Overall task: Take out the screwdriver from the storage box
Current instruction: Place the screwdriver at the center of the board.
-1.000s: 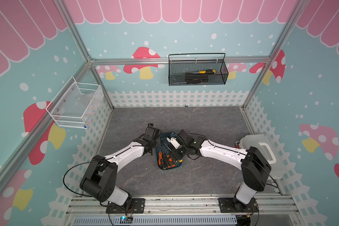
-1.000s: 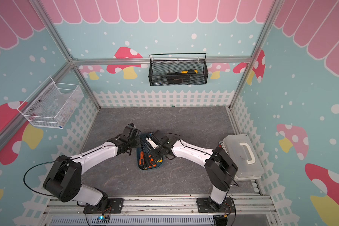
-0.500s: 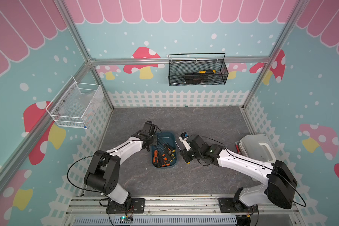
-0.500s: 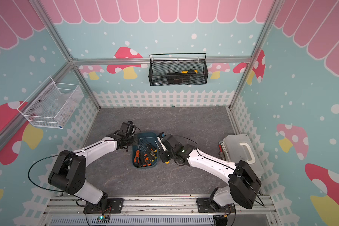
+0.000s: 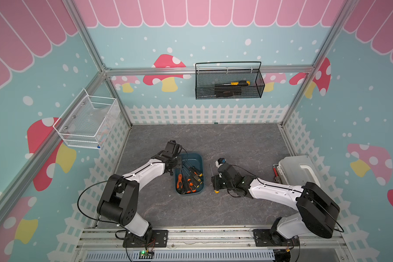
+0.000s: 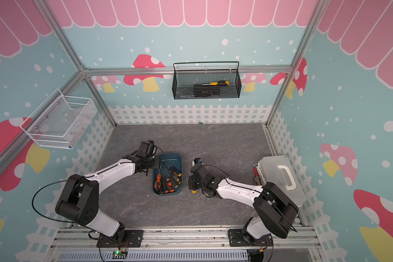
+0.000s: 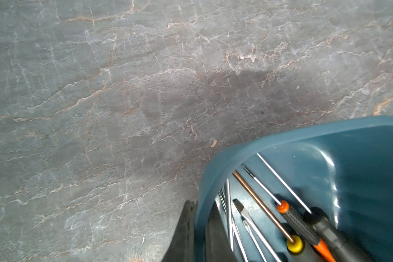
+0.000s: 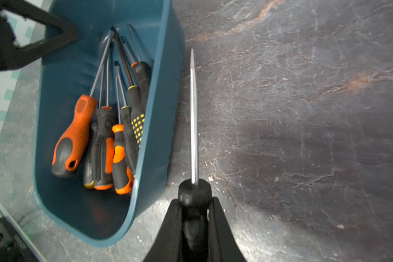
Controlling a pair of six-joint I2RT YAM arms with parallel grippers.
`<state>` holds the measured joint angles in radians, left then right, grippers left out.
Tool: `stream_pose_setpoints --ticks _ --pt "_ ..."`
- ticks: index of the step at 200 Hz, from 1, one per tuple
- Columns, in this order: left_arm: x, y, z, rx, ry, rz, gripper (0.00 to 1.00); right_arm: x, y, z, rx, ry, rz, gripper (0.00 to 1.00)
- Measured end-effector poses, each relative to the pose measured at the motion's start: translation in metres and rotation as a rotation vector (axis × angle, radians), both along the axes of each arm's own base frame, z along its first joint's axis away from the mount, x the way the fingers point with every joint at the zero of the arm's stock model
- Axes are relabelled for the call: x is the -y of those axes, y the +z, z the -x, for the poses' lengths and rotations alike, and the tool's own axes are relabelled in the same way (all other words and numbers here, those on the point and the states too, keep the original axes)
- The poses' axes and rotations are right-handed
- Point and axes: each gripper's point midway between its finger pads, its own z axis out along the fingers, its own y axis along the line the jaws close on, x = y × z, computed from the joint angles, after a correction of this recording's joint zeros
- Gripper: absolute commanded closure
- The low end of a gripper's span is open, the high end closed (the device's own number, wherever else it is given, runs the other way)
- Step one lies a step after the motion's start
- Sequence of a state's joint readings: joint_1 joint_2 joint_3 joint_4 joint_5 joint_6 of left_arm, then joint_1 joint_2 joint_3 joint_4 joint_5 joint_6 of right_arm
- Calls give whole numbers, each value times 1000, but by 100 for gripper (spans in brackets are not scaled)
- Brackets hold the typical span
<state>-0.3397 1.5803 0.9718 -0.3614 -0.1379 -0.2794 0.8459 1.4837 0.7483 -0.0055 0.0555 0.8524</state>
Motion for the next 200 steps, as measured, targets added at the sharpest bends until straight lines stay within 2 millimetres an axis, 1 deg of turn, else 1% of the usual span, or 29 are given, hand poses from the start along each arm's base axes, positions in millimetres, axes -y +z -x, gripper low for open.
stream_pose_setpoints --ticks 28,44,76,110,131,160,200 --pt "6 5 1 15 -16 5 100 0 -19 -6 -42 -70 -21 100" --pt "12 10 1 31 -32 10 100 0 -26 -8 -56 -97 -26 100" --pt "25 19 3 65 -63 22 100 2 -28 -11 -56 -129 -29 100" --pt "25 16 5 67 -63 23 100 5 -30 -13 -51 -149 -19 100" --pt "24 14 5 70 -58 23 100 8 -35 -13 -57 -158 -1 92" --pt "23 12 5 74 -55 24 100 12 -42 -12 -67 -165 25 85" --pt "24 11 5 80 -52 29 100 16 -47 -10 -79 -172 44 77"
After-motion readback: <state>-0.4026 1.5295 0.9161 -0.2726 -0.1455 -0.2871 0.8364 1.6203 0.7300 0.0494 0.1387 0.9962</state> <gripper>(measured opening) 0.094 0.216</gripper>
